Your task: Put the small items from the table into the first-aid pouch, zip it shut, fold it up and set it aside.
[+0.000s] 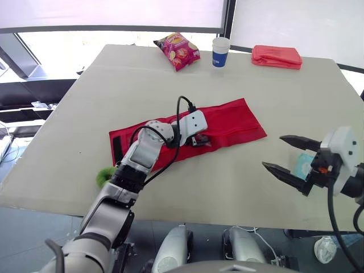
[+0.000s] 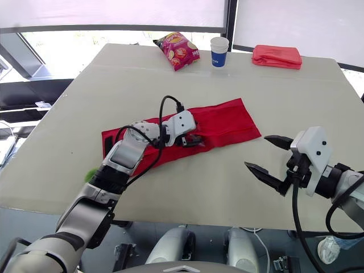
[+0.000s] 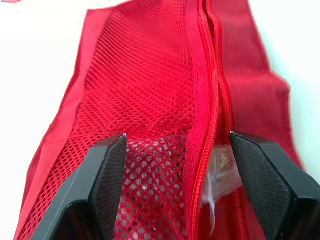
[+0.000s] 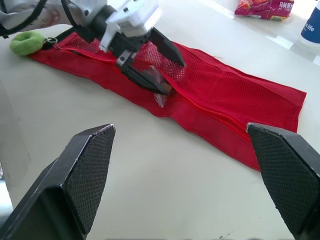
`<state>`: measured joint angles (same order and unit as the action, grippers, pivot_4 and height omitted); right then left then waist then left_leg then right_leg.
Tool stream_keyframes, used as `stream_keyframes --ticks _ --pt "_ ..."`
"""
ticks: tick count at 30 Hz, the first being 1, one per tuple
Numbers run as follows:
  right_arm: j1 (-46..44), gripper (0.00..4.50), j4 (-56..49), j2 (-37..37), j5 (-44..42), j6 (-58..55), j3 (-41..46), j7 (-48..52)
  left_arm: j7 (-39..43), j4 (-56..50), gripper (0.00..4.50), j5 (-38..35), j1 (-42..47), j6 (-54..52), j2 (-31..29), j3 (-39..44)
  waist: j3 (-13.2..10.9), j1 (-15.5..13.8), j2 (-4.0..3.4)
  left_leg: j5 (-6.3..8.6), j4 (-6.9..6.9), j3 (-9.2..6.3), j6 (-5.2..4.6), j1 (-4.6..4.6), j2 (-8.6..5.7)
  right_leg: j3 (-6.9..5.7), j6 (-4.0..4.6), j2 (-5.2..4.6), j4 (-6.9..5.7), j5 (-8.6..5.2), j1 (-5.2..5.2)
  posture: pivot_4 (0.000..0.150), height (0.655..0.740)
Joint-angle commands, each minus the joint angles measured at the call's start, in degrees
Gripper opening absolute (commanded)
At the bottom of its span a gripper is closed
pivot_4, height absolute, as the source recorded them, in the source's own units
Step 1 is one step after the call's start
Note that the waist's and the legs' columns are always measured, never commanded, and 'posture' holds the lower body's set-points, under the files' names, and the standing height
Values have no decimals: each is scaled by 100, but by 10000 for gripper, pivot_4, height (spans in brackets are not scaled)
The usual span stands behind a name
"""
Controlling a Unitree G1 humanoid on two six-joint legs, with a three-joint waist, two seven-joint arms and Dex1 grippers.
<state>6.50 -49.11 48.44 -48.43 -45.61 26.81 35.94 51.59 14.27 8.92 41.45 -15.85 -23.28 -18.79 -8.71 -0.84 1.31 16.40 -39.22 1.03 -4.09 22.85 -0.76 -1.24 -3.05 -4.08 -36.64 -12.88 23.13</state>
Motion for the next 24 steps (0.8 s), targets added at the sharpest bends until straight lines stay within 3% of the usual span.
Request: stream_keyframes --ticks 1,6,10,17,20,22,24 --pt "-53 45000 -106 75 -54 116 19 -18 201 239 34525 44 301 217 -43 -124 0 -4 0 0 0 0 0 1 0 -1 0 0 1 0 0 1500 7400" --pt "-50 45000 -161 45 -53 112 -33 -117 318 829 34525 255 606 740 -108 -357 0 -7 0 0 0 1 0 1 -1 -1 0 -2 3 0 0 1500 7400" --pt "-39 45000 -195 48 -66 98 -55 -198 773 826 34525 -121 737 342 -8 -236 0 -6 0 0 0 1 0 1 -1 0 0 -3 2 0 0 1500 7400" --pt "8 45000 -195 66 -40 112 -54 -211 738 1511 34525 408 1029 1097 -204 -568 0 -5 0 1 0 1 -1 2 -1 -2 0 -1 3 0 0 1500 7400" --pt "0 45000 -212 65 -61 106 -27 -238 604 1694 26526 574 1117 1396 -176 -620 0 -4 0 1 0 1 -1 2 -1 -1 0 -2 3 0 0 1500 7400" --pt "5 45000 -218 67 -56 115 -25 -249 572 1737 16412 656 1140 1592 -180 -667 1 -2 0 1 0 1 -1 1 0 2 0 -3 2 0 0 1500 7400" --pt "-6 45000 -220 66 -66 116 -24 -270 464 1761 9097 807 1143 1850 -229 -724 0 -1 0 1 -1 1 -1 0 0 2 0 -4 1 0 0 1500 7400"
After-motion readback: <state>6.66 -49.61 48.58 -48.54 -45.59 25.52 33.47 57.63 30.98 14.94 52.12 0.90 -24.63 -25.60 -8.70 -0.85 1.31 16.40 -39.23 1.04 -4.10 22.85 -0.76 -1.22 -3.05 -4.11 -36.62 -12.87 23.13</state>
